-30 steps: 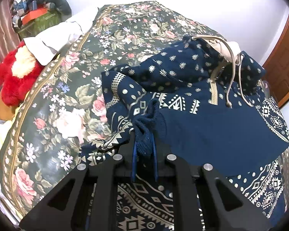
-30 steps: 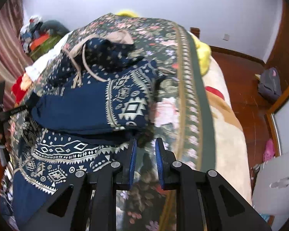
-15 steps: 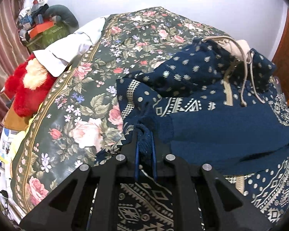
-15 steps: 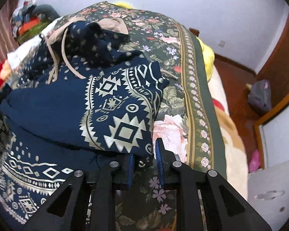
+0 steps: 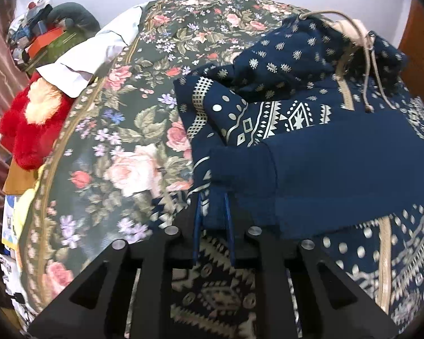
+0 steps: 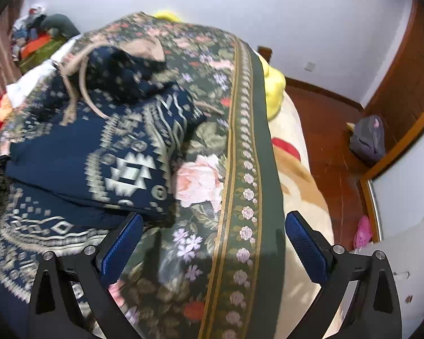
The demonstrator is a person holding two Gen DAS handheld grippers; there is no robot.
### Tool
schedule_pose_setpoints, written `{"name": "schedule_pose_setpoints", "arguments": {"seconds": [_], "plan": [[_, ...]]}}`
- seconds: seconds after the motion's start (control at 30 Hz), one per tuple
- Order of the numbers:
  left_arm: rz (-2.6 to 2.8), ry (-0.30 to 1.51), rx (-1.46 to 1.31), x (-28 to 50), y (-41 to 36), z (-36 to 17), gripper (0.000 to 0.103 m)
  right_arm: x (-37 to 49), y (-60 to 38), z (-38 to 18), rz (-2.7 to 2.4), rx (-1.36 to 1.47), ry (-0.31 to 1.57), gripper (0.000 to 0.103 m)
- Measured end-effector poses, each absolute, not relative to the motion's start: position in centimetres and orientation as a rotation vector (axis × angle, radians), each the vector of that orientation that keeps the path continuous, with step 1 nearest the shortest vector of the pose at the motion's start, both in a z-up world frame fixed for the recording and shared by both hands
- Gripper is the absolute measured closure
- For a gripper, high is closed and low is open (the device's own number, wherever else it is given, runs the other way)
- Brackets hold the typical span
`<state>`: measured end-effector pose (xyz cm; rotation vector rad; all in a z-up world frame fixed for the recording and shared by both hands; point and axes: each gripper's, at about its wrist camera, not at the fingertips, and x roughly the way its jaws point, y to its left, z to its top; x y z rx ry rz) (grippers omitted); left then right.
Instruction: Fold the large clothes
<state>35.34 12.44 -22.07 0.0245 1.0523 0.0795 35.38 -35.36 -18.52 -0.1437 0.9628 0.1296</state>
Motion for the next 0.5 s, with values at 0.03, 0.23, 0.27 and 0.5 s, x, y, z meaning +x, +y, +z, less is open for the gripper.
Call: {"name": "schedule_pose_setpoints", "arguments": {"seconds": [0.03,0.23,0.27,0.5], "plan": [[0.086,1.049,0.032,35.0,12.7,-21.7,0.072,35.0,-35.5,-17.8,0.144,-0.130,0.951,0.003],[0.141,1.002,0.023,34.1,15.0,-18.9,0.048,35.0,-35.6,-13.5,0.232,0.012,0.909,0.003],[0.132,0.998,0.000,34.4,15.3,-18.3,0.048,35.3,-35.4,-13.0,0.245,0.031,0.907,0.003],[0.035,0.911,-0.097,38.0,14.1,-13.3,0.033,41.0,-32.3,-9.6,0.318,0.147,0.890,0.003]]}}
